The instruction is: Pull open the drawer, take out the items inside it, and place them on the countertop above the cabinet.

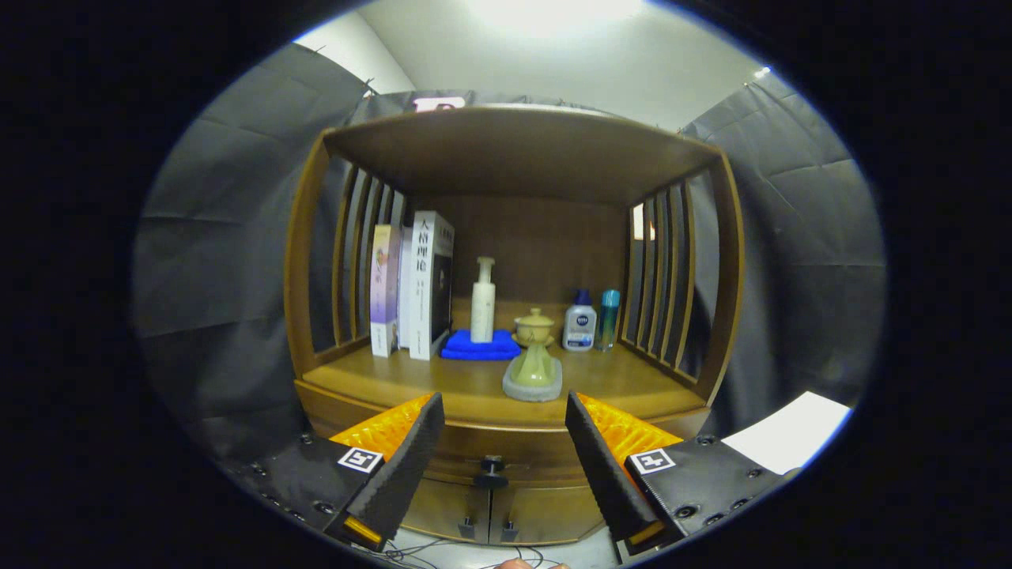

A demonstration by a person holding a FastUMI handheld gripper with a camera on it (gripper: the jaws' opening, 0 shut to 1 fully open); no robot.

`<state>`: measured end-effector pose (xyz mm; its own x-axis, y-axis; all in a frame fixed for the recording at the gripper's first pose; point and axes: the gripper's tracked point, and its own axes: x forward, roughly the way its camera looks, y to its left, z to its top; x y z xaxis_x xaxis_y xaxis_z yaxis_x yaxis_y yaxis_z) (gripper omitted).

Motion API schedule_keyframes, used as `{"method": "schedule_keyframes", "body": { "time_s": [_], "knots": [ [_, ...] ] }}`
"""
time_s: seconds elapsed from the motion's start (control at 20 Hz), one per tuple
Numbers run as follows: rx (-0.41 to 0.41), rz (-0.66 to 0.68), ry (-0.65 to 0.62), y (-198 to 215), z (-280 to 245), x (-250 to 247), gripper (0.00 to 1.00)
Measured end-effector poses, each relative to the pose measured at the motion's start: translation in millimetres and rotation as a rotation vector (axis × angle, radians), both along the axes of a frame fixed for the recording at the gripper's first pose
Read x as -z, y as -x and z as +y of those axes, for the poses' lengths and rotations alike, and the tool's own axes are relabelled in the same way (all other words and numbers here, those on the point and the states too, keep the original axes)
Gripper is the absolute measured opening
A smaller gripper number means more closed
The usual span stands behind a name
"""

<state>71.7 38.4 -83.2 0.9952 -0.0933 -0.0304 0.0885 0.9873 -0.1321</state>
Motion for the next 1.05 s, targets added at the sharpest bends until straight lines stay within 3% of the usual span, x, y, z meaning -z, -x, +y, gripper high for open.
{"method": "schedule_keyframes", "body": {
  "time_s": [0.25, 0.5, 1.05],
  "knots": [
    [-0.025, -0.077, -0.010, 47.1, 4.1, -42.8, 0.97],
    [0.001, -0.145, 0.028, 78.4, -15.9, -64.8, 0.97],
    [-0.010, -0.153, 0.017, 85.4, -24.5, -64.2, 0.97]
  ]
}}
